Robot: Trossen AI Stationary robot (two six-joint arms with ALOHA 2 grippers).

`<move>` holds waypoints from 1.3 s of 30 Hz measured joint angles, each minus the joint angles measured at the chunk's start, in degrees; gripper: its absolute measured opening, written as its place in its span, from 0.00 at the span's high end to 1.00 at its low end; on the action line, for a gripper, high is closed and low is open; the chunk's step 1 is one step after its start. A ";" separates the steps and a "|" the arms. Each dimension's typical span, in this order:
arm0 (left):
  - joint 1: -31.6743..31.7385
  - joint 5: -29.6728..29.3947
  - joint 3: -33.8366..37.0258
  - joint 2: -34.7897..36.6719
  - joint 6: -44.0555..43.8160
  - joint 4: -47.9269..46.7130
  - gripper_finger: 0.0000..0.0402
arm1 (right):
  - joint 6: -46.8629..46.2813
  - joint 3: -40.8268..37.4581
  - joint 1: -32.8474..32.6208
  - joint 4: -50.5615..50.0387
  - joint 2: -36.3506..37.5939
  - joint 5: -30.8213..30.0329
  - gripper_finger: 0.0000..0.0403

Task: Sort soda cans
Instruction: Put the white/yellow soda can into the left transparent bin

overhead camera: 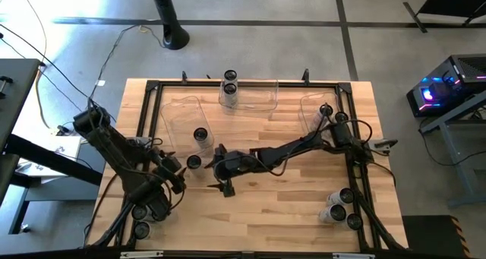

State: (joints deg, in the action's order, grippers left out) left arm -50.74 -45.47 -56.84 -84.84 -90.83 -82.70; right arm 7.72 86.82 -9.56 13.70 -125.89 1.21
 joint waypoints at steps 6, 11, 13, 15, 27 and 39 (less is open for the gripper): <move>-2.67 -0.69 0.00 0.00 -1.25 1.77 0.19 | -2.40 0.62 0.32 -1.29 0.00 -9.86 0.20; -2.91 -4.65 0.00 0.00 -0.13 4.49 0.19 | -4.09 0.64 1.09 -0.92 0.00 -7.02 0.20; -2.57 -5.85 0.00 0.00 -0.13 5.22 0.19 | -4.25 0.64 1.05 -0.96 0.00 -6.52 0.20; -2.11 -7.02 0.00 0.00 -0.15 6.43 0.19 | -3.99 0.64 0.83 -0.51 0.00 -6.80 0.20; 4.62 -11.48 -0.01 0.00 1.29 13.49 0.19 | -3.88 0.64 0.90 0.76 0.00 -7.47 0.20; 6.78 -6.27 -0.04 0.00 9.08 15.73 0.19 | -3.67 0.66 -0.29 -1.46 0.15 -7.11 0.20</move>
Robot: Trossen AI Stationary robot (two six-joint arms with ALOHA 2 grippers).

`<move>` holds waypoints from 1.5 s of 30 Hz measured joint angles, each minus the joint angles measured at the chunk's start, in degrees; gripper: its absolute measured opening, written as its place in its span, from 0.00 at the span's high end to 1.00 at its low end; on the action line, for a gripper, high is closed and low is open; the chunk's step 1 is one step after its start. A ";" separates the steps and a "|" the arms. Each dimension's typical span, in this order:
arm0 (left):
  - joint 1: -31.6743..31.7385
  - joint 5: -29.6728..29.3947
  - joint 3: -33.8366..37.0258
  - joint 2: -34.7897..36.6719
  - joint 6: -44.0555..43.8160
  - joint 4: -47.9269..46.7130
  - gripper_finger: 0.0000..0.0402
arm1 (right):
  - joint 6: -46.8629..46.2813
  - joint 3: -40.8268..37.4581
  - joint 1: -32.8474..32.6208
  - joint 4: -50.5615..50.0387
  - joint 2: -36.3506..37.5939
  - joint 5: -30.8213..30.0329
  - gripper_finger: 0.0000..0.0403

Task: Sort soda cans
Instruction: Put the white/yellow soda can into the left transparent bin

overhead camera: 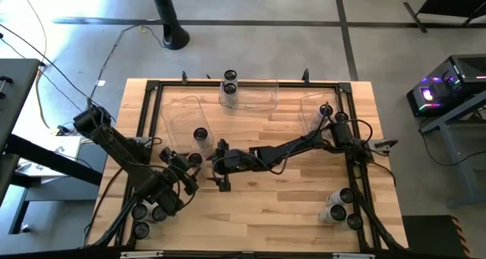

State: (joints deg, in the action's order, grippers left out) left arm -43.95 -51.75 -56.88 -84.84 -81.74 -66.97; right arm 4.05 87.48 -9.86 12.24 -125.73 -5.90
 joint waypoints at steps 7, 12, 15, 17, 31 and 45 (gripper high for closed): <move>-3.33 3.28 -0.56 -0.02 -5.30 -7.36 0.19 | 2.67 0.00 -1.82 -0.86 0.00 -0.98 0.20; -6.37 0.29 -2.07 -0.02 -8.15 -9.30 0.19 | 2.35 0.00 -1.88 -1.98 0.00 -3.42 0.20; -7.57 -3.70 -2.00 -0.02 -10.10 -8.28 0.19 | 1.93 0.00 -1.83 -2.63 0.00 -3.64 0.20; -7.73 -5.94 -1.42 -0.02 -11.16 -7.83 0.19 | 1.90 0.00 -1.83 -2.51 0.00 -3.73 0.20; -2.10 -7.48 4.19 -0.02 -5.42 3.73 0.19 | 1.95 0.00 -2.61 -2.56 -0.02 -3.73 0.20; -0.24 -0.95 0.94 0.68 3.82 5.09 0.37 | 3.46 -0.02 -6.27 -12.72 4.27 -17.20 0.27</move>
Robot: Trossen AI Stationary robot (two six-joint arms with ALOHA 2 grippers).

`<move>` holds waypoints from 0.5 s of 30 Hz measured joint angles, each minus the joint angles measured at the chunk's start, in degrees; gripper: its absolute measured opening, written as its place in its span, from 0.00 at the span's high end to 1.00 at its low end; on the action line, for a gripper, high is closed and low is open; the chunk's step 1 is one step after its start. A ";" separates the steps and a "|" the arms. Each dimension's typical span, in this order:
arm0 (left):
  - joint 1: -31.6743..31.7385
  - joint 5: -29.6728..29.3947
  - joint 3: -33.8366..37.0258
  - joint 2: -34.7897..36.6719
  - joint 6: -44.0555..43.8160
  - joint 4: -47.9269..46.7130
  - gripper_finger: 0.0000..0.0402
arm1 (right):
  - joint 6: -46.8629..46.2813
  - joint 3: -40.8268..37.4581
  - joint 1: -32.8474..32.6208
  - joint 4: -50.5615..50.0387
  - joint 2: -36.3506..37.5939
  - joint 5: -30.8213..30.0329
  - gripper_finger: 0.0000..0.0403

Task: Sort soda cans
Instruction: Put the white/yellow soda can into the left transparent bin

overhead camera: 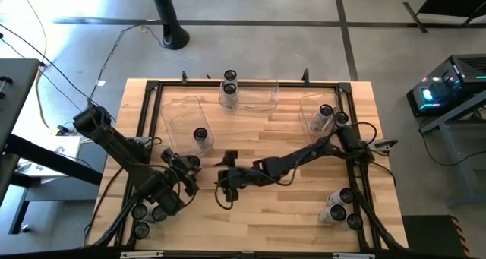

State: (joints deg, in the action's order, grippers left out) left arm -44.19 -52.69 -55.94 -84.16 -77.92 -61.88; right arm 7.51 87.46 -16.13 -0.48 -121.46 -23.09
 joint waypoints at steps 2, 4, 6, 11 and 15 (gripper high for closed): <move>-0.06 -0.79 -2.15 1.04 3.93 0.04 0.37 | -0.08 0.02 -0.72 -2.99 1.40 -3.60 0.29; 0.05 -2.65 -4.68 2.16 7.29 -0.69 0.37 | -0.30 0.02 -1.44 -6.74 2.31 -7.01 0.30; 0.10 -3.55 -7.47 3.32 8.80 -4.32 0.37 | -1.49 0.02 -2.23 -10.68 3.31 -9.92 0.31; 0.34 -7.54 -12.32 7.81 4.15 -18.25 0.37 | -8.59 -0.57 -4.36 -22.57 5.41 -18.78 0.34; 1.43 -7.57 -12.24 12.90 1.02 -26.88 0.37 | -15.23 -2.87 -5.97 -29.10 6.94 -22.47 0.36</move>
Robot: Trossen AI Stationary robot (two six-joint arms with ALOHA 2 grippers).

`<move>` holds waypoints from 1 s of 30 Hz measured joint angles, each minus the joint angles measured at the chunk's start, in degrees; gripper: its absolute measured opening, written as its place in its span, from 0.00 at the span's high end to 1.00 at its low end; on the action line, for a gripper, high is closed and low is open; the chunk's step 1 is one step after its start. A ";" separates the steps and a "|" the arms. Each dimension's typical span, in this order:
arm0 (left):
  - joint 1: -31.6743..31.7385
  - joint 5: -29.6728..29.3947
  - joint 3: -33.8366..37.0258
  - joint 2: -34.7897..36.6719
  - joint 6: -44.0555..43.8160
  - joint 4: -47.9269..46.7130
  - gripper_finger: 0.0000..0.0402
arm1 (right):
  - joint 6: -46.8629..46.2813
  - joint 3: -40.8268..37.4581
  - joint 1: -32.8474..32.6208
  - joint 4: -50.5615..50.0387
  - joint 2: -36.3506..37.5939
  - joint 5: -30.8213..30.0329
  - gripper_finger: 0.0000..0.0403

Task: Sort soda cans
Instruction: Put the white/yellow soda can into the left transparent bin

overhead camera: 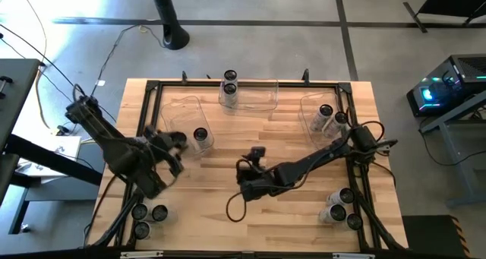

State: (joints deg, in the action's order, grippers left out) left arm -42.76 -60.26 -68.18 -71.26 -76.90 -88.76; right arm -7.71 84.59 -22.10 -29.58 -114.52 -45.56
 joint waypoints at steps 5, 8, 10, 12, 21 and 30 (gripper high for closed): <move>1.17 -0.56 1.09 6.72 1.27 -0.26 0.37 | -5.43 -2.83 -1.44 -3.09 0.07 -1.78 0.36; 2.20 -0.64 4.97 10.85 1.30 0.82 0.37 | -7.74 -4.26 -1.66 -2.87 0.07 -2.10 0.36; 2.73 -0.50 8.91 13.25 -0.22 2.64 0.37 | -7.90 -4.98 -1.62 -2.52 0.05 -2.54 0.36; 2.78 -0.36 13.30 15.49 -0.92 5.65 0.37 | -7.73 -5.34 -1.69 -2.14 0.05 -2.73 0.36; 2.80 -0.24 29.36 19.77 3.92 24.72 0.37 | -6.16 -5.72 -1.47 -1.19 -0.02 -2.69 0.36; 4.28 0.79 34.72 19.75 14.43 37.07 0.34 | -0.59 -5.70 -0.64 5.26 -0.02 -0.71 0.36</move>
State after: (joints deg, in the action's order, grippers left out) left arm -38.48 -59.47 -33.46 -51.51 -62.47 -51.69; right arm -8.31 78.89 -22.74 -24.32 -114.54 -46.27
